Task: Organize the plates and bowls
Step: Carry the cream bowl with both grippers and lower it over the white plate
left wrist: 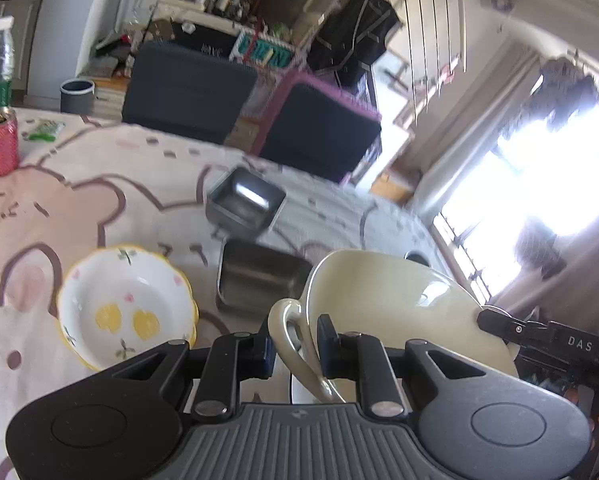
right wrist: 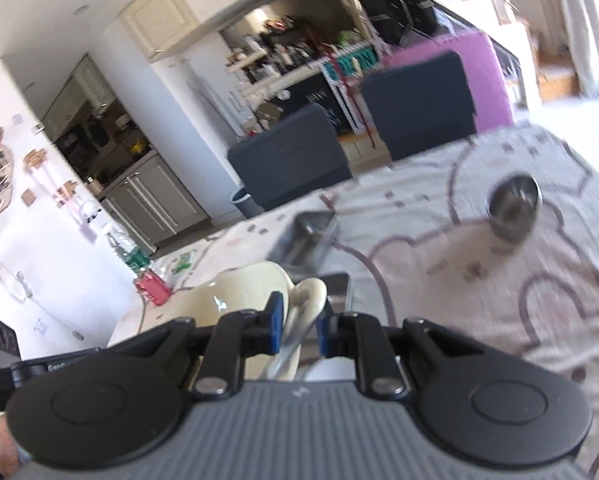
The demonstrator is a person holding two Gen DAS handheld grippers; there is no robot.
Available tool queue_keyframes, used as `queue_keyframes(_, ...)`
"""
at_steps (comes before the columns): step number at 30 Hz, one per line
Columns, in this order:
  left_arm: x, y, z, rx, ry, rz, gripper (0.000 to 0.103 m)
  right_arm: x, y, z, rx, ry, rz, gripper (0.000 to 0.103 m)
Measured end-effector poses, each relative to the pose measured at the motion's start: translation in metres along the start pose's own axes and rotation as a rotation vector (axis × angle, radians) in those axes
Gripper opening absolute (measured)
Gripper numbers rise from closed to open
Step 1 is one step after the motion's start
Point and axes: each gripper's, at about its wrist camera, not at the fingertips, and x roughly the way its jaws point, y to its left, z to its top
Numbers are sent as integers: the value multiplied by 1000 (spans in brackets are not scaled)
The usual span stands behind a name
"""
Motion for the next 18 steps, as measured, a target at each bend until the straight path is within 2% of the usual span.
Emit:
queue_keyframes(2, 11, -4, -5, 4, 29, -1, 22, 6, -12, -4, 32, 42, -28, 20)
queue_keyframes(6, 29, -10, -12, 24, 86, -16, 23, 4, -23, -7, 4, 53, -78, 21)
queue_keyframes(11, 51, -10, -21, 6, 155, -43, 23, 4, -37, -13, 22, 99, -103, 21)
queue_keyframes(15, 68, -11, -31, 6, 201, -53, 23, 0, -61, -20, 110, 155, -113, 21)
queue_keyframes(18, 78, -9, -38, -12, 226, -57, 23, 3, -66, -22, 103, 172, -137, 21)
